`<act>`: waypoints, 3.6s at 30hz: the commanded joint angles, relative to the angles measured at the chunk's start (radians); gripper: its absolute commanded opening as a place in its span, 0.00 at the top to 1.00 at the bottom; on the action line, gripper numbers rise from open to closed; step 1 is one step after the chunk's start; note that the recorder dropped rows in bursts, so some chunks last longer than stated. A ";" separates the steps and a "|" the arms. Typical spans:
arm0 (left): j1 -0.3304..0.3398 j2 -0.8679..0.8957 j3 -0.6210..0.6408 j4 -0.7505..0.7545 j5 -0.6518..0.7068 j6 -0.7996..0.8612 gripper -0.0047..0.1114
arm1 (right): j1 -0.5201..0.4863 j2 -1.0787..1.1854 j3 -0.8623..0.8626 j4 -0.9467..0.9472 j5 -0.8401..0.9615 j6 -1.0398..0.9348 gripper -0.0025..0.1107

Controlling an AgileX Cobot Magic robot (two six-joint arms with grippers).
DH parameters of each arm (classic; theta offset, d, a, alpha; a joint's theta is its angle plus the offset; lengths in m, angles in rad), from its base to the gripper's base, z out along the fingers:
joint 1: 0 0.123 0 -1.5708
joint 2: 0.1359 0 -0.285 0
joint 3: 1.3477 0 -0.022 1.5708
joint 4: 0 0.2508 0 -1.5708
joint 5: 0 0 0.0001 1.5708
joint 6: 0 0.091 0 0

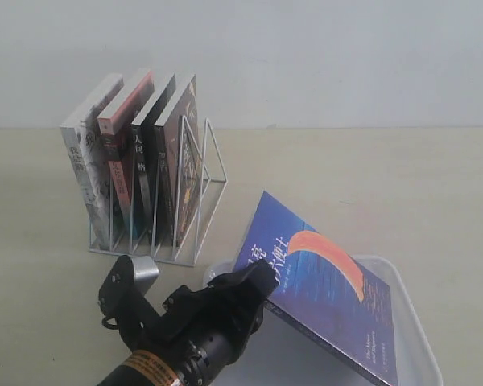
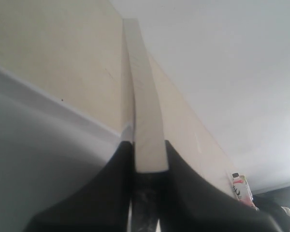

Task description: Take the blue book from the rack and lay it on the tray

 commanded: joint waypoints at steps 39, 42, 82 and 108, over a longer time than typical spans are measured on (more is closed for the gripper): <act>-0.005 0.002 -0.003 0.136 -0.031 0.143 0.41 | -0.005 -0.005 -0.001 -0.005 -0.011 0.002 0.98; -0.005 0.002 0.027 0.141 -0.005 0.152 0.41 | -0.005 -0.005 -0.001 -0.005 -0.011 0.002 0.98; -0.005 -0.913 0.400 0.191 0.580 0.812 0.92 | -0.005 -0.005 -0.001 -0.005 -0.009 0.002 0.98; -0.005 -1.014 0.424 0.191 0.590 0.815 0.92 | -0.005 -0.005 -0.001 -0.005 -0.009 0.002 0.98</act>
